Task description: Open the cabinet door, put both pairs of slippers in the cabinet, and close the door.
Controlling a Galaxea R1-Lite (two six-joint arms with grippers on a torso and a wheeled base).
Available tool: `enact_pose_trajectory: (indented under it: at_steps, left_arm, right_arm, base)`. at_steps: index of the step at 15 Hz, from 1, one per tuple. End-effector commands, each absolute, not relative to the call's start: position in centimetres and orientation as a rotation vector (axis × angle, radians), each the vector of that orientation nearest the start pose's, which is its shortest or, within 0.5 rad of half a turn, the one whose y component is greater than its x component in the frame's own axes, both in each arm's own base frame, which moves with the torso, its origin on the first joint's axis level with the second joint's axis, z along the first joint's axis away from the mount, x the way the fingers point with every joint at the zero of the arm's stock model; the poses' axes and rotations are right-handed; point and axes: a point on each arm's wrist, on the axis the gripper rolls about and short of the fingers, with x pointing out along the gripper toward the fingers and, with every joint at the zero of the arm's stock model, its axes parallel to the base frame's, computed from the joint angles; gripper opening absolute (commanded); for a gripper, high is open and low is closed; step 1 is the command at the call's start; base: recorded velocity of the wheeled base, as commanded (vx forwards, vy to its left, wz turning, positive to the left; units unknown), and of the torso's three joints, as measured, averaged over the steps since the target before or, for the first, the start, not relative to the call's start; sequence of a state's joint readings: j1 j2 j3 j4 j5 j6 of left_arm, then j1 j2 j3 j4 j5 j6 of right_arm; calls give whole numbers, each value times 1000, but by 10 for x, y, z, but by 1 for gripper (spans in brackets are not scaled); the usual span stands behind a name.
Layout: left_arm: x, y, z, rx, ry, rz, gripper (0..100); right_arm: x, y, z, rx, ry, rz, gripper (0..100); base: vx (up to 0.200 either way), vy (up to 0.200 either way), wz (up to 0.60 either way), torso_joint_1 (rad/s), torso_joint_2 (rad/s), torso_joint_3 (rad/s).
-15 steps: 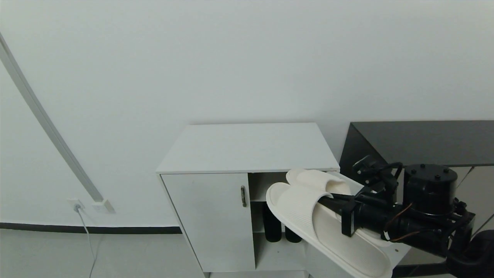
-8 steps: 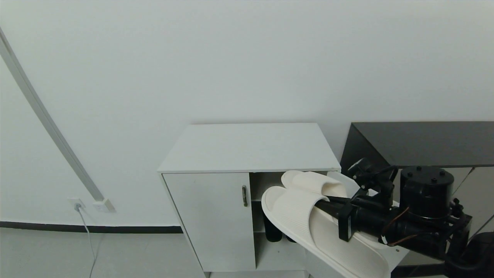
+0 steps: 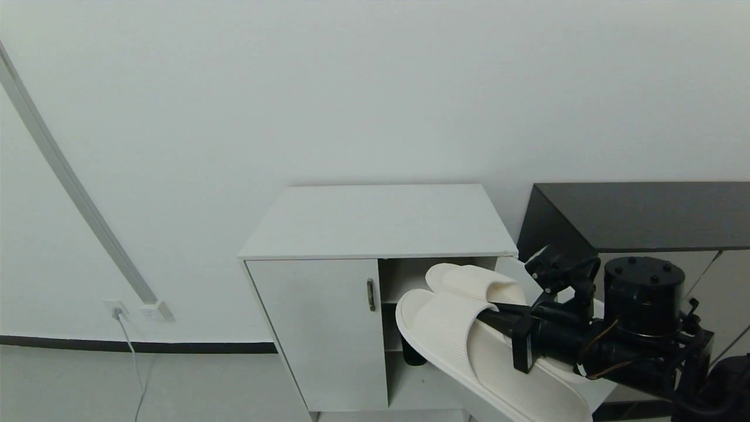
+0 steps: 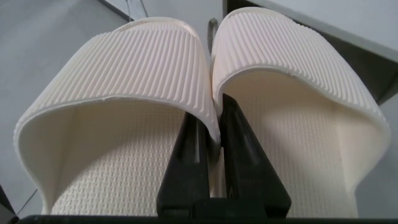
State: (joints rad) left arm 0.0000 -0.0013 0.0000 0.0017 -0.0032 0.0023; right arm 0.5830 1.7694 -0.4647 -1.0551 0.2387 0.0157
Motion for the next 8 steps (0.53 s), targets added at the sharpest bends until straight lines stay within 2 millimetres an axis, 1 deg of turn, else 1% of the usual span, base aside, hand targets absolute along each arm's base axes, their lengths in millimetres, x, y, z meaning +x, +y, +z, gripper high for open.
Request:
enact_pose_trajectory:
  at_steps: [1,5,8]
  left_arm:
    - [-23,0,75,2,2,-3,0]
    - [-23,0,75,2,2,-3,0]
    - [-23,0,75,2,2,-3,0]
  right_arm:
    - [228,157,119,-30,263,816,0]
    - [228,157,119,-31,266,817,0]
    - [228,157,119,-31,266,814,0]
  base:
    - [0,0,0,-149,349,193]
    - [0,0,0,-167,383,211]
    - [0,0,0,-211,492,279]
